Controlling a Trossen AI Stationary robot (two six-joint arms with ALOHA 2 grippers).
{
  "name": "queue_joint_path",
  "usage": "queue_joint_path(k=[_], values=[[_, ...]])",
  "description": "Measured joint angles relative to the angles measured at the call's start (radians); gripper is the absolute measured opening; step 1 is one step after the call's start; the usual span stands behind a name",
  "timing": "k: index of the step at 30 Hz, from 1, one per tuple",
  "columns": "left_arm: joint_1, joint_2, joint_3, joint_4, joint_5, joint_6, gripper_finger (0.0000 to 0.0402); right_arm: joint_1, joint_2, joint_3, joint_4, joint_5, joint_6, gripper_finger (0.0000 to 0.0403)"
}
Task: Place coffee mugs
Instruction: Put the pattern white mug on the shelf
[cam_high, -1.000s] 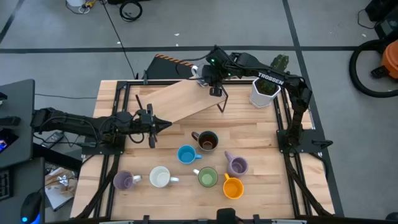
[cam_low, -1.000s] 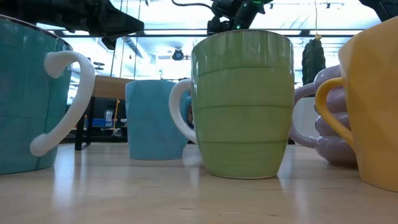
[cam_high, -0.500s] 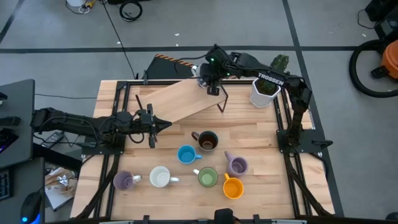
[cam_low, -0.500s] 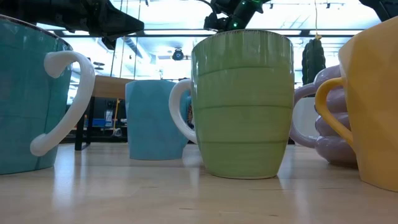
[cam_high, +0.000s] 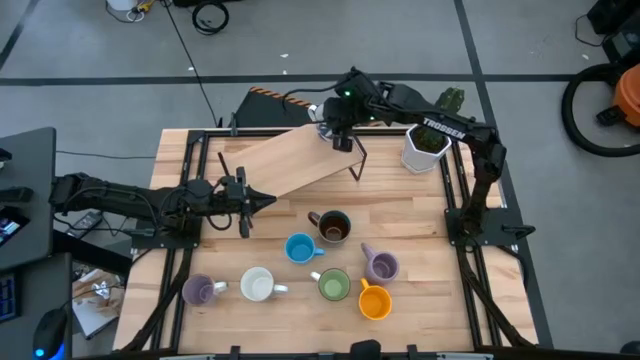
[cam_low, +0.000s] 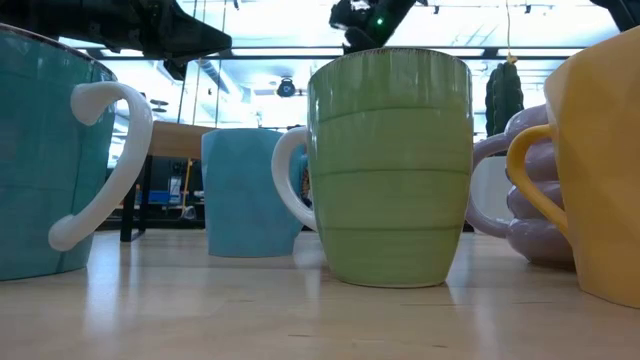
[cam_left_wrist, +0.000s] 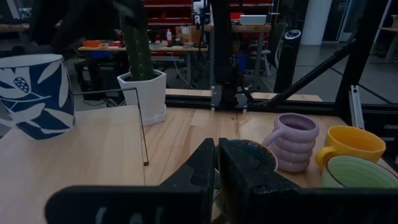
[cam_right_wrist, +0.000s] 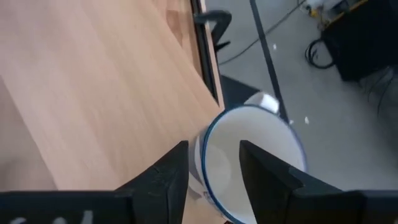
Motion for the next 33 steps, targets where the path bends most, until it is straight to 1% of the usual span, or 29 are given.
queue_joint_path(k=[4,7,9,13,17,20,24,28,30,33], values=[[0.000,0.000,0.000,-0.010,0.000,-0.003,0.0027,-0.005,-0.017,0.000,-0.093,0.008,-0.216,0.0142],[0.000,0.000,0.000,-0.012,0.000,-0.005,0.0027,-0.006,-0.019,0.000,-0.129,0.089,-0.389,0.0139],[0.000,0.000,0.000,-0.012,0.000,-0.006,0.0027,-0.011,-0.018,0.000,-0.137,0.137,-0.475,0.0136],[0.000,0.000,0.000,-0.012,0.000,-0.007,0.0027,-0.024,-0.013,0.000,-0.140,0.154,-0.586,0.0128],[0.000,0.000,0.000,-0.013,0.000,-0.005,0.0027,-0.024,-0.013,0.000,-0.139,0.155,-0.625,0.0119],[0.000,0.000,0.000,-0.013,0.000,-0.005,0.0027,-0.043,-0.013,0.000,-0.132,0.164,-0.608,0.0111],[0.000,0.000,0.000,-0.013,0.000,-0.007,0.0027,-0.111,-0.013,0.000,-0.072,0.188,-0.470,0.0101],[0.000,0.000,0.000,-0.013,0.000,-0.007,0.0027,-0.188,-0.007,0.000,-0.043,0.118,-0.325,0.0098],[0.001,0.004,0.000,-0.005,-0.042,-0.019,0.0027,-0.212,-0.006,-0.001,-0.029,0.102,-0.219,0.0098],[0.022,0.043,0.000,0.058,-0.149,-0.033,0.0027,-0.232,-0.006,-0.001,-0.024,0.097,-0.113,0.0098]])
